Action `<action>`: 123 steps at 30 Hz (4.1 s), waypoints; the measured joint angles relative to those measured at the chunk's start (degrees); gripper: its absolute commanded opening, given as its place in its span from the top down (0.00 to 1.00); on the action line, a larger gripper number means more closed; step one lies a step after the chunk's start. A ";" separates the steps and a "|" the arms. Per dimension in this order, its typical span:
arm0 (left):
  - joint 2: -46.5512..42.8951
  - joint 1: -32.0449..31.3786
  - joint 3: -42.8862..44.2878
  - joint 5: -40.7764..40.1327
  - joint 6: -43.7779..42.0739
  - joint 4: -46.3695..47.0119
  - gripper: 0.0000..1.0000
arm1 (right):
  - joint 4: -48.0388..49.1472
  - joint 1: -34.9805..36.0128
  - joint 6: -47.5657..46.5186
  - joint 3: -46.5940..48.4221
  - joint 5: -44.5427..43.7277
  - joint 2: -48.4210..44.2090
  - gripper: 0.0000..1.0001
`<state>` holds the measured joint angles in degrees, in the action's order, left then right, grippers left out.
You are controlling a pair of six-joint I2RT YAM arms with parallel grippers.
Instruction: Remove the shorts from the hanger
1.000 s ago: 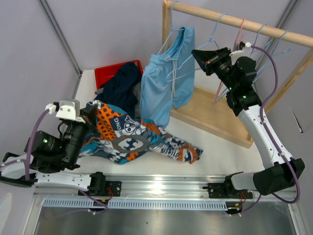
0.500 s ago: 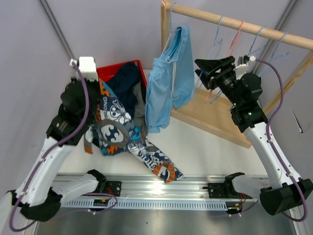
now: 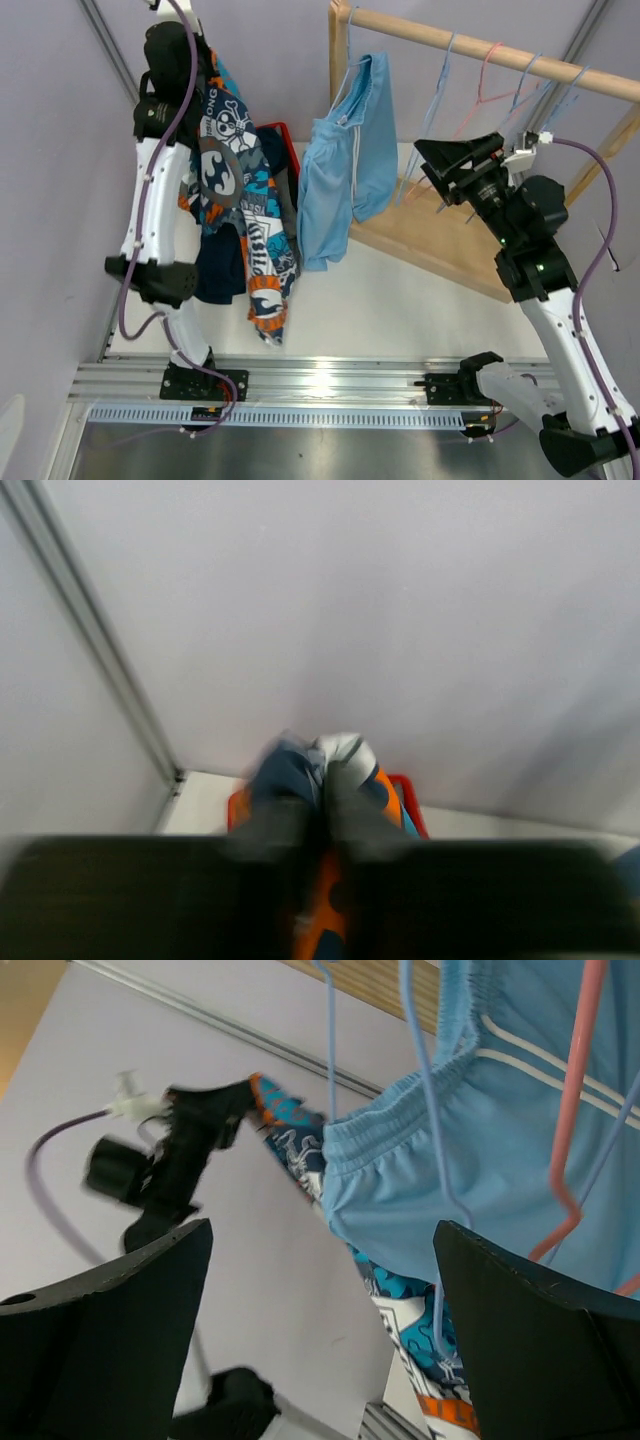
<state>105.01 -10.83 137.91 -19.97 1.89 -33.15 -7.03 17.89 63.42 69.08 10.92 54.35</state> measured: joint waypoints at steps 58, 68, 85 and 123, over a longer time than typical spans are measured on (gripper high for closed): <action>-60.92 -0.52 -87.19 11.17 14.62 3.04 0.01 | -4.00 17.07 -30.42 49.03 -19.30 51.80 1.00; -63.69 -8.37 -85.74 12.52 14.08 5.53 0.01 | -5.79 17.68 -30.34 48.78 -18.38 46.75 1.00; -50.75 -32.61 -75.58 23.56 12.79 27.85 0.01 | -5.64 22.77 -25.05 45.38 -16.17 37.59 1.00; -56.57 -62.05 -100.41 -10.36 16.52 37.62 1.00 | -6.86 20.46 -16.00 40.30 -13.09 32.02 1.00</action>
<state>48.45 -72.88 37.50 -30.33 18.41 4.47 -13.89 38.35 47.42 109.38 -2.17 86.37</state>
